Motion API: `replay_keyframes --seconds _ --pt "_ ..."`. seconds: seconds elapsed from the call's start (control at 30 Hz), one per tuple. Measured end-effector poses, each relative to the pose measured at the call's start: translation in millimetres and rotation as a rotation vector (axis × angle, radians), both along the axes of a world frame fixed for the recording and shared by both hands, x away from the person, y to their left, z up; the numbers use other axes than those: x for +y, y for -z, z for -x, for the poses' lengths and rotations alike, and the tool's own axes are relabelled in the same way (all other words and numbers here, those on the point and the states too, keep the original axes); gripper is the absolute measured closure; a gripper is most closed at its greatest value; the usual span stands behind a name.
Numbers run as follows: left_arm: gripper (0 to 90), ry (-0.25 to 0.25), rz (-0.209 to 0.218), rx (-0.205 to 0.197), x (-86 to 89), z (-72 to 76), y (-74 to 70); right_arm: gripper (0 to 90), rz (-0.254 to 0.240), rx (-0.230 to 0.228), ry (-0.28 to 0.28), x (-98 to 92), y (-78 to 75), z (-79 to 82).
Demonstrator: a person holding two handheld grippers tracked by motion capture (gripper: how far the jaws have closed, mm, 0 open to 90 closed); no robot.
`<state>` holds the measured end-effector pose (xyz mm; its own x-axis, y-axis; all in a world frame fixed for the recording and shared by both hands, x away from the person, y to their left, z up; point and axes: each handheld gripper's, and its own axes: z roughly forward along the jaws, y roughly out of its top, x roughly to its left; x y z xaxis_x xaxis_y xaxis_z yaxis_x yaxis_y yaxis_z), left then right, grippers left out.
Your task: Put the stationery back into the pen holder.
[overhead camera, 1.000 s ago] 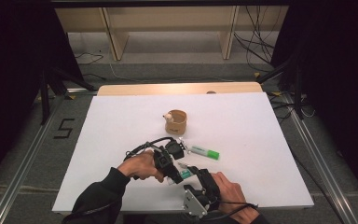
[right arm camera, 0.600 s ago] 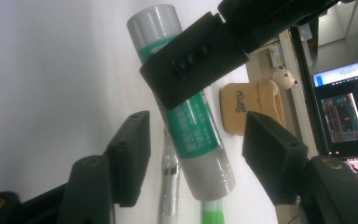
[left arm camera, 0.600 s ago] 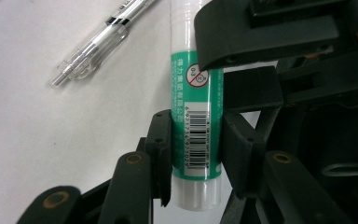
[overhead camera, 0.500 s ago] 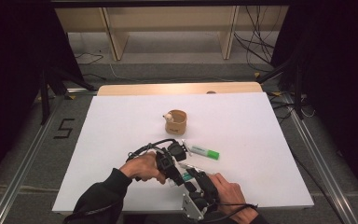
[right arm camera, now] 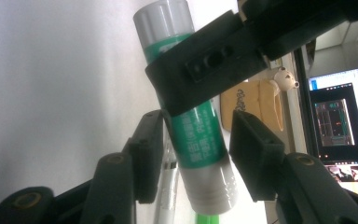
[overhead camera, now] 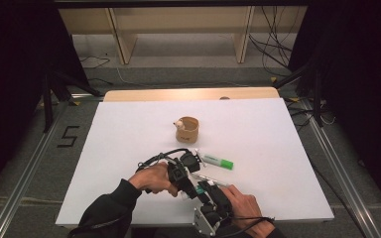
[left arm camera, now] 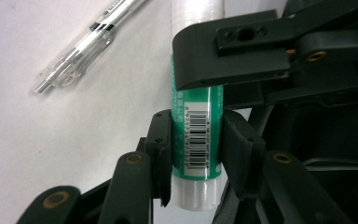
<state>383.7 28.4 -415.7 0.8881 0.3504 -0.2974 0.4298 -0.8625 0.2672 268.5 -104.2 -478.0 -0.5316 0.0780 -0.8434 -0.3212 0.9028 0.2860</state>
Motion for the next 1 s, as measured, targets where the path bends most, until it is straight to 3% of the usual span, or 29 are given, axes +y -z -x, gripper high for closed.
replay_keyframes --seconds 0.43,1.0 --pt "65.5 -0.014 -0.003 0.008 -2.6 -0.9 1.9 60.6 0.055 -0.046 -0.016 1.4 3.0 1.6" --pt "64.3 -0.022 -0.013 0.036 -2.0 -2.5 1.5 66.1 0.081 -0.035 -0.030 2.4 4.9 2.4"
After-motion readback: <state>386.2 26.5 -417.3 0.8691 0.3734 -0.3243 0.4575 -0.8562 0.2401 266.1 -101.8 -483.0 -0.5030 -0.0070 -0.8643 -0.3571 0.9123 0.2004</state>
